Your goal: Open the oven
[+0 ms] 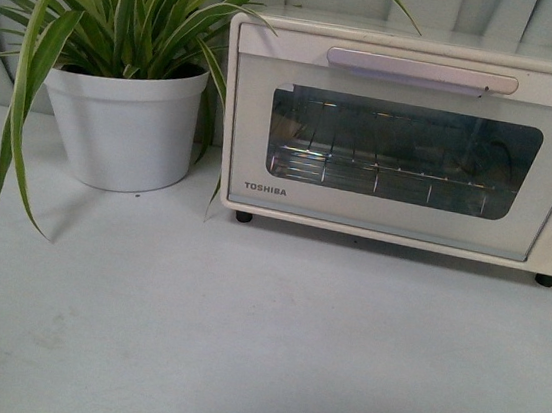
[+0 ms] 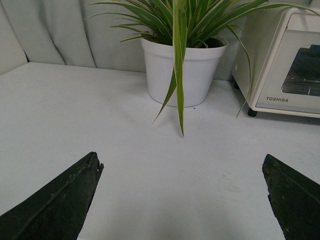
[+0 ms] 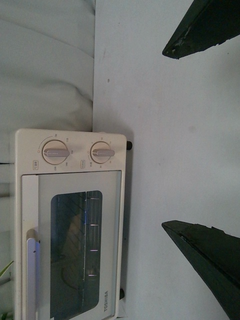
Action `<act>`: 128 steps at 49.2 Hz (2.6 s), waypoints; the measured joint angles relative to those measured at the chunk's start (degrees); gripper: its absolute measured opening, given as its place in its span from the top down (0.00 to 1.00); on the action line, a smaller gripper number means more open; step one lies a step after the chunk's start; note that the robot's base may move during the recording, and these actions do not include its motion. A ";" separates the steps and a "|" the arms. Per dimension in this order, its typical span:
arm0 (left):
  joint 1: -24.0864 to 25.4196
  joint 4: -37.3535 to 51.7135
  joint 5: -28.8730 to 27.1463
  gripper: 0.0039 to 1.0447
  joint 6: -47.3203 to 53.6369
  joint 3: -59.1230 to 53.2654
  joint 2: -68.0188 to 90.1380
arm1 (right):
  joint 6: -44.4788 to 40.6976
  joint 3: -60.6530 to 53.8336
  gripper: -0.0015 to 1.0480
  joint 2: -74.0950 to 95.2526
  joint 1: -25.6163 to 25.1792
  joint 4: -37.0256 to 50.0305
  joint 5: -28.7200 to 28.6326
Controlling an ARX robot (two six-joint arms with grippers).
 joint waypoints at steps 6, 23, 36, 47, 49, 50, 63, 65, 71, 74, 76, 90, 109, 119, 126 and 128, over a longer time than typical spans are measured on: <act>0.00 0.00 0.00 0.06 0.00 0.00 0.00 | 0.00 0.00 0.09 0.00 0.00 0.00 0.00; 0.00 0.00 0.00 0.06 0.00 0.00 0.00 | 0.00 0.00 0.09 0.00 0.00 0.00 0.00; -2.75 -2.14 0.11 0.06 -21.77 3.56 12.04 | 0.00 0.00 0.09 0.00 0.00 0.00 0.00; -16.26 16.09 1.42 0.06 -44.81 11.74 42.80 | 0.00 0.00 0.09 0.00 0.00 0.00 0.00; -18.21 19.12 1.40 0.06 -46.69 13.31 47.84 | 0.00 0.00 0.09 0.00 0.00 0.00 0.00; -19.08 20.44 1.33 0.06 -47.82 14.12 50.34 | 0.00 0.00 0.09 0.00 0.00 0.00 0.00; -25.68 30.45 0.66 0.06 -55.25 25.20 75.06 | 0.00 0.00 0.09 0.00 0.00 0.00 0.00; -26.45 30.97 0.35 0.06 -56.26 26.95 78.49 | 0.00 0.00 0.09 0.00 0.00 0.00 0.00; -28.33 32.04 -0.39 0.06 -58.64 30.77 86.86 | 0.00 0.00 0.09 0.00 0.00 0.00 0.00; -28.96 32.33 -0.72 0.06 -60.08 31.65 89.55 | 0.00 0.00 0.09 0.00 0.00 0.00 0.00; -29.24 32.92 -0.74 0.06 -60.57 31.87 90.75 | 0.00 0.00 0.09 0.00 0.00 0.00 0.00; -31.32 34.77 -0.63 0.06 -64.83 35.34 95.71 | 0.00 0.00 0.09 0.00 0.00 0.00 0.00; -31.47 34.75 -0.70 0.06 -65.85 37.11 97.29 | 2.80 0.72 0.09 4.70 0.35 1.49 -2.89; -31.45 34.75 -0.72 0.06 -65.94 37.11 97.29 | 2.86 10.34 0.09 29.20 6.08 14.21 0.33; -31.41 34.75 -0.70 0.06 -65.99 37.11 97.29 | 4.55 21.59 0.09 49.57 9.22 18.21 3.30; -31.41 34.75 -0.68 0.06 -66.01 37.11 97.29 | 5.03 23.89 0.09 52.85 9.86 18.14 4.26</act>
